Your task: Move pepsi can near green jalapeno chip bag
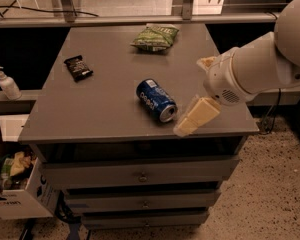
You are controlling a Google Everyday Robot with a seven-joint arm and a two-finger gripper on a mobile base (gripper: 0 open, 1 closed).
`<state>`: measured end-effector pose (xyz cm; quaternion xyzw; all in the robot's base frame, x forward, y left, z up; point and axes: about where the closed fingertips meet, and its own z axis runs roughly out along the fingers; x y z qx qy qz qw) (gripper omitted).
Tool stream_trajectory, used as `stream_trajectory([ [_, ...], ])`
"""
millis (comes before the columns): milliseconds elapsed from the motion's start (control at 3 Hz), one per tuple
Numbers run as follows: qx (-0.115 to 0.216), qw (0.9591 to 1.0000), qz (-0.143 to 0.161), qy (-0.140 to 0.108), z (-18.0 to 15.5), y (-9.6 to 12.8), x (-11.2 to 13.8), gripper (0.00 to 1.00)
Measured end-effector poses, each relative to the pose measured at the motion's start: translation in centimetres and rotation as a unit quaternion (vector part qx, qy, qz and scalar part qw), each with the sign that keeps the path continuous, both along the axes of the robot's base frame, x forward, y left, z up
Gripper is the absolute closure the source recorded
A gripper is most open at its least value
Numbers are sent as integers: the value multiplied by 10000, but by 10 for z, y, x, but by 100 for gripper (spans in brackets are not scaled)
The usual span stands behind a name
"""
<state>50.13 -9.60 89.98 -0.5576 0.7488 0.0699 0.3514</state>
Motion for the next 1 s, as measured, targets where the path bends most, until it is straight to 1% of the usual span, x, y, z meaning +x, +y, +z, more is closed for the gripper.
stream_trajectory([
  [333, 179, 9996, -195, 57, -19, 5, 20, 0],
  [667, 409, 9987, -289, 107, -33, 12, 35, 0],
  [1000, 651, 9973, -341, 70, -39, 20, 51, 0],
])
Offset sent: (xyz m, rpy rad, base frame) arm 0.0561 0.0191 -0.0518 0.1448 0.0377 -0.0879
